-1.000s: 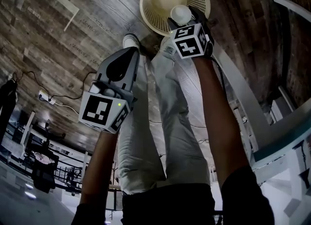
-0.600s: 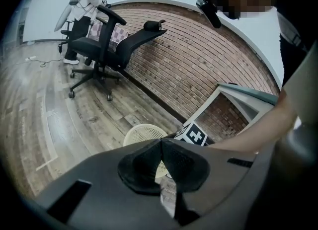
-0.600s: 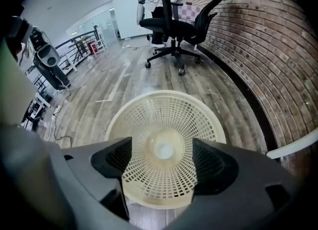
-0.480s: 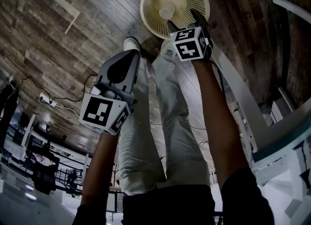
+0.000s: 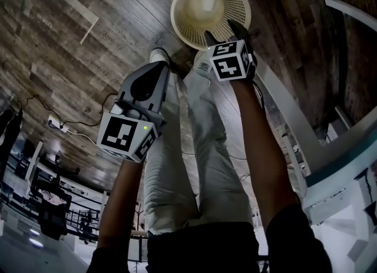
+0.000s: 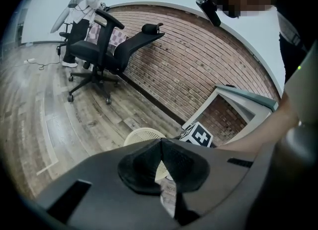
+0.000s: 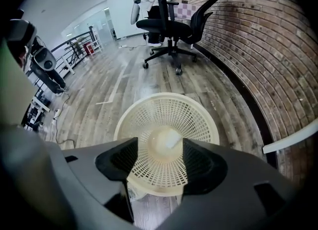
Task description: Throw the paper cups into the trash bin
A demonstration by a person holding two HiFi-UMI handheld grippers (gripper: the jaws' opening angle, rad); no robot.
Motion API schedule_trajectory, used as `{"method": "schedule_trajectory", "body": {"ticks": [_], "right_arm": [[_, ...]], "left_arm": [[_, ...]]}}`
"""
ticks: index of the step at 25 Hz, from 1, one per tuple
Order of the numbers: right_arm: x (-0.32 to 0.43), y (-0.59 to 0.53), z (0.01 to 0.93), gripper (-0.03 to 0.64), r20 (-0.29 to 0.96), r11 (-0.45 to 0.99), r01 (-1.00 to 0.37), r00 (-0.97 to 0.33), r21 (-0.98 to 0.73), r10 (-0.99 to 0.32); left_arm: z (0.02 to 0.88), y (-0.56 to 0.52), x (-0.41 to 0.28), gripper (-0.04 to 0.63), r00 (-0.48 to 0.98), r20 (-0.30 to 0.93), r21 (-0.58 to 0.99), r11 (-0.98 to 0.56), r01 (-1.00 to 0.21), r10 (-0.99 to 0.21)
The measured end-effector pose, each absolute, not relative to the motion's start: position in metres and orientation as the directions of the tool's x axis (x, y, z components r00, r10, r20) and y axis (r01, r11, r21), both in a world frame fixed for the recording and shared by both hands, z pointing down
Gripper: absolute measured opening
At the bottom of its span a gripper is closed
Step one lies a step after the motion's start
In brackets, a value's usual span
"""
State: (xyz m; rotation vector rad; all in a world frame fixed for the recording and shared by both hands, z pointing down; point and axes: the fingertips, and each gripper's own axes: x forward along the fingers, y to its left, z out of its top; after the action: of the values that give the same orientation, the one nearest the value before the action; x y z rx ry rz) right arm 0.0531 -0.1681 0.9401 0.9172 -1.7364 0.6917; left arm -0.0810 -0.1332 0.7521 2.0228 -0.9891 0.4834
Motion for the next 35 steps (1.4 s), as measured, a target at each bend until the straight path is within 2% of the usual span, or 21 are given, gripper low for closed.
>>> {"method": "schedule_trajectory", "body": {"ticks": [3, 7, 9, 17, 23, 35], "right_arm": [[0.055, -0.166, 0.931, 0.193, 0.943, 0.537, -0.844, -0.178, 0.001, -0.282], [0.051, -0.165, 0.916, 0.082, 0.938, 0.522, -0.852, -0.157, 0.03, -0.31], [0.049, -0.166, 0.907, 0.05, 0.933, 0.514, -0.857, -0.156, 0.035, -0.323], [0.035, -0.18, 0.85, 0.006, 0.911, 0.484, -0.874, -0.175, 0.031, -0.374], [0.024, -0.191, 0.794, 0.005, 0.894, 0.475, -0.88, -0.22, -0.009, -0.39], [-0.001, -0.229, 0.637, 0.005, 0.786, 0.454, -0.891, -0.295, -0.021, -0.543]], "left_arm": [[0.745, -0.136, -0.083, 0.009, 0.621, 0.619, 0.499, -0.369, -0.784, -0.481], [0.734, -0.138, -0.09, 0.009, 0.622, 0.611, 0.491, -0.383, -0.783, -0.489], [0.729, -0.14, -0.092, 0.009, 0.622, 0.603, 0.487, -0.388, -0.783, -0.499], [0.697, -0.145, -0.102, 0.009, 0.634, 0.591, 0.475, -0.42, -0.773, -0.498], [0.652, -0.163, -0.109, 0.009, 0.633, 0.572, 0.454, -0.44, -0.774, -0.522], [0.566, -0.193, -0.114, 0.009, 0.641, 0.534, 0.394, -0.509, -0.766, -0.551]]}}
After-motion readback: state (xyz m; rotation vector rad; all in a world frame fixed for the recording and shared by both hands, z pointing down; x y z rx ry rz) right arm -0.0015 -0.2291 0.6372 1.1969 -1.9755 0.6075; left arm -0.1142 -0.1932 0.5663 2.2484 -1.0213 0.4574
